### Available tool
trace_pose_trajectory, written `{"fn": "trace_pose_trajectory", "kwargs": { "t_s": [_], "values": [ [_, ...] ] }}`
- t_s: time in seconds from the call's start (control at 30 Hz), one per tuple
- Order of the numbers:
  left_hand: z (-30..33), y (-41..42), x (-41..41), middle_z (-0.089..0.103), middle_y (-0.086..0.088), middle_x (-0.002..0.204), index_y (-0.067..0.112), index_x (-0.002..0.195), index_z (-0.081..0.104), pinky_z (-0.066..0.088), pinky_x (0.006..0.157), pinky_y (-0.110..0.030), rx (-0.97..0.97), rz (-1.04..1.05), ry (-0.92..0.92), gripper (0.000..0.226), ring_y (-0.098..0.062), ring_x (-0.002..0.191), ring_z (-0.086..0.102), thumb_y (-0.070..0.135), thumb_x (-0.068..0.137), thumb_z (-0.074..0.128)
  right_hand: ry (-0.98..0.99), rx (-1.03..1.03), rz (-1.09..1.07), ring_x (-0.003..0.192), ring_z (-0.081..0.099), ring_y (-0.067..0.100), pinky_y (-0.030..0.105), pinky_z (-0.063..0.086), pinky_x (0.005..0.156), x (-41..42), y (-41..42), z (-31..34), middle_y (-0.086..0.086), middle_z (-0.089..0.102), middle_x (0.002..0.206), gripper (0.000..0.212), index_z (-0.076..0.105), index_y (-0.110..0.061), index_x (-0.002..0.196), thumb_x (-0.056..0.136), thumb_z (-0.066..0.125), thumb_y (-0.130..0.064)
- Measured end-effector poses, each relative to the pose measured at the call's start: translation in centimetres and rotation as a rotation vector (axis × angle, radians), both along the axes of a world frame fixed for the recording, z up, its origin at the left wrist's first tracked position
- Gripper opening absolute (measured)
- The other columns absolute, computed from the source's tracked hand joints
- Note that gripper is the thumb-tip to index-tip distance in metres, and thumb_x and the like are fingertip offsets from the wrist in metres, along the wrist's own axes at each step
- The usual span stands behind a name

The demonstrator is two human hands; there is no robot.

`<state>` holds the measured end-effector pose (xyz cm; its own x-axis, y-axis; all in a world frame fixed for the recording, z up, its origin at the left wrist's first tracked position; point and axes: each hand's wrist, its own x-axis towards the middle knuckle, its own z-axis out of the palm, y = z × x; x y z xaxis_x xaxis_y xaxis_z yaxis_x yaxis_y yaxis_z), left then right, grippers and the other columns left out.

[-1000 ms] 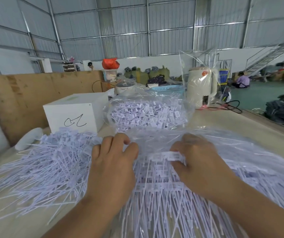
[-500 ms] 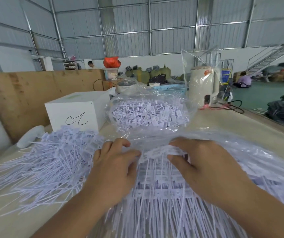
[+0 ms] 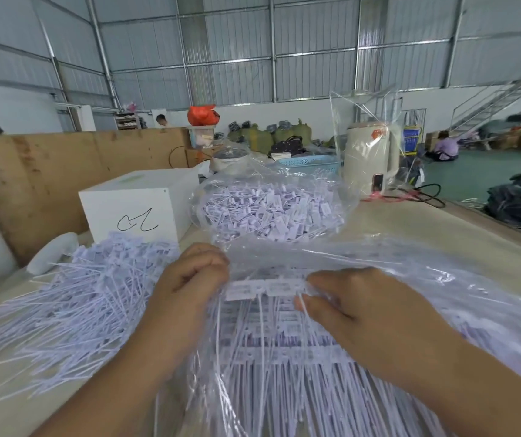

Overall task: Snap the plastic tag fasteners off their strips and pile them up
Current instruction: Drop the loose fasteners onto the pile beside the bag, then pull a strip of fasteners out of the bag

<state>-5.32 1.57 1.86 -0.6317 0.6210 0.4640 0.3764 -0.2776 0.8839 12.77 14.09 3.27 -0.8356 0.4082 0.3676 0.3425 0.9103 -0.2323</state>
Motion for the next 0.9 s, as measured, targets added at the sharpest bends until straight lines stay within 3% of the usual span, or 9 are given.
{"fn": "trace_pose_trajectory", "kwargs": {
  "t_s": [0.13, 0.2, 0.27, 0.4, 0.5, 0.6, 0.7, 0.8, 0.9],
  "values": [
    [0.7, -0.8, 0.6, 0.055, -0.006, 0.075, 0.015, 0.055, 0.061, 0.049, 0.059, -0.014, 0.008, -0.302, -0.312, 0.02, -0.011, 0.066, 0.058, 0.031, 0.048, 0.07, 0.01, 0.097, -0.021, 0.064, 0.048, 0.01, 0.031, 0.045, 0.059, 0.1, -0.3, 0.3, -0.006, 0.045, 0.07, 0.043, 0.031, -0.027, 0.069, 0.093, 0.032, -0.063],
    [1.1, -1.6, 0.2, 0.058, -0.009, 0.075, 0.008, 0.061, 0.061, 0.051, 0.057, -0.018, 0.029, -0.493, -0.441, 0.032, -0.017, 0.065, 0.06, 0.03, 0.048, 0.079, 0.008, 0.158, -0.017, 0.068, 0.05, 0.011, 0.03, 0.043, 0.058, 0.1, -0.4, 0.5, -0.007, 0.048, 0.074, 0.041, 0.033, -0.027, 0.074, 0.092, 0.033, -0.064],
    [1.6, -2.1, -0.1, 0.057, -0.011, 0.074, 0.004, 0.066, 0.064, 0.051, 0.058, -0.022, -0.013, -0.579, -0.441, 0.034, -0.02, 0.065, 0.058, 0.03, 0.052, 0.08, 0.024, 0.189, -0.004, 0.071, 0.05, 0.013, 0.03, 0.038, 0.058, 0.1, -0.4, 0.5, -0.008, 0.047, 0.074, 0.039, 0.036, -0.027, 0.077, 0.091, 0.036, -0.063],
    [1.8, -1.9, -0.5, 0.063, -0.008, 0.071, 0.01, 0.074, 0.073, 0.045, 0.069, -0.028, -0.283, -0.272, -0.024, 0.032, -0.014, 0.065, 0.059, 0.036, 0.055, 0.068, 0.095, 0.252, 0.025, 0.072, 0.041, 0.012, 0.031, 0.037, 0.06, 0.4, -0.3, 0.5, -0.01, 0.046, 0.073, 0.042, 0.049, -0.027, 0.085, 0.088, 0.031, -0.064],
    [0.8, -1.6, -0.5, 0.062, 0.012, 0.077, 0.029, 0.078, 0.073, 0.038, 0.068, -0.028, -0.45, -0.008, 0.34, 0.028, -0.002, 0.07, 0.058, 0.057, 0.073, 0.075, 0.137, 0.312, 0.114, 0.071, 0.051, 0.014, 0.027, 0.035, 0.062, 0.5, -0.4, 0.9, -0.01, 0.055, 0.074, 0.053, 0.065, -0.026, 0.091, 0.09, 0.028, -0.064],
    [-0.1, -1.0, 0.4, 0.056, 0.023, 0.093, 0.04, 0.076, 0.072, 0.039, 0.078, -0.028, -0.413, 0.187, 0.49, 0.006, 0.002, 0.093, 0.054, 0.038, 0.08, 0.075, 0.179, 0.346, 0.166, 0.065, 0.059, 0.017, 0.023, 0.034, 0.055, 0.6, -0.7, 0.7, -0.005, 0.059, 0.07, 0.052, 0.071, -0.02, 0.087, 0.09, 0.036, -0.059],
    [-0.3, -0.9, 2.0, 0.05, 0.022, 0.109, 0.039, 0.083, 0.069, 0.039, 0.092, -0.033, -0.31, 0.369, 0.734, 0.009, -0.002, 0.107, 0.045, 0.031, 0.079, 0.067, 0.162, 0.303, 0.18, 0.068, 0.058, 0.016, 0.03, 0.047, 0.048, 0.7, -1.0, 0.7, -0.007, 0.057, 0.073, 0.051, 0.069, -0.022, 0.091, 0.089, 0.036, -0.061],
    [0.7, -1.4, 4.2, 0.051, 0.015, 0.105, 0.029, 0.09, 0.067, 0.036, 0.089, -0.022, -0.133, 0.294, 0.867, 0.016, -0.001, 0.103, 0.048, 0.036, 0.08, 0.056, 0.166, 0.292, 0.191, 0.067, 0.056, 0.015, 0.029, 0.044, 0.046, 0.7, -1.2, 0.9, -0.008, 0.051, 0.072, 0.046, 0.068, -0.024, 0.09, 0.089, 0.037, -0.057],
    [0.8, -1.3, 5.7, 0.05, 0.021, 0.095, 0.034, 0.098, 0.057, 0.041, 0.079, -0.026, -0.18, 0.165, 0.925, 0.018, -0.002, 0.092, 0.052, 0.042, 0.083, 0.053, 0.181, 0.277, 0.206, 0.063, 0.056, 0.015, 0.026, 0.04, 0.043, 0.5, -1.4, 0.7, -0.007, 0.05, 0.069, 0.037, 0.07, -0.021, 0.089, 0.084, 0.042, -0.045]
  ]
}}
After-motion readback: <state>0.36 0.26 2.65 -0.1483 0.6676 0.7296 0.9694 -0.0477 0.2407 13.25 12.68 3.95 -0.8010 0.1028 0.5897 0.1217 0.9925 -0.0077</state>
